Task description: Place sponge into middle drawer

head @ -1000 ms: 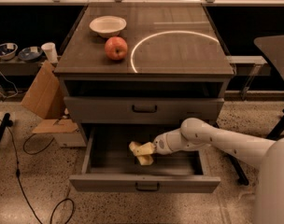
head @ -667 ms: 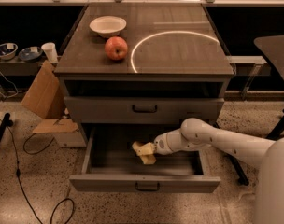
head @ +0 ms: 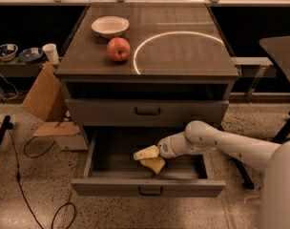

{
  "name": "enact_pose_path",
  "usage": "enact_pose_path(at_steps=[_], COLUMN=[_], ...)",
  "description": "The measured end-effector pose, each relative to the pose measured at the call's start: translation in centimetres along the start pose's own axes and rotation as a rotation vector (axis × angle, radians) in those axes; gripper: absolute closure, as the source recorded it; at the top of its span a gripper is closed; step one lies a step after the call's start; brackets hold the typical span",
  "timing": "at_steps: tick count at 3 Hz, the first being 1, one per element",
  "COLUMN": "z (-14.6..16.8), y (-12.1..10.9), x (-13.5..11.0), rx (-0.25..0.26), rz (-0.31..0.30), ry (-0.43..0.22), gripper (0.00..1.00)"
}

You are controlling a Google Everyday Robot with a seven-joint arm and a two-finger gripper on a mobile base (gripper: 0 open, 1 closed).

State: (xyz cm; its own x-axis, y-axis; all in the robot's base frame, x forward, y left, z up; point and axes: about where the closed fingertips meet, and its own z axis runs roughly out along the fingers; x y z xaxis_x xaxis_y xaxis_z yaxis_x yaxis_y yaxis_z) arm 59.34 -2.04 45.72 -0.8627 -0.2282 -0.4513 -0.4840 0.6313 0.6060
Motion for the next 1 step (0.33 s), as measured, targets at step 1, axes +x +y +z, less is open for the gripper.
enact_pose_path(at_steps=[1], z=[0.0], y=[0.0], x=[0.0], rx=[0.0], rz=[0.0], ry=[0.0], gripper=[0.0])
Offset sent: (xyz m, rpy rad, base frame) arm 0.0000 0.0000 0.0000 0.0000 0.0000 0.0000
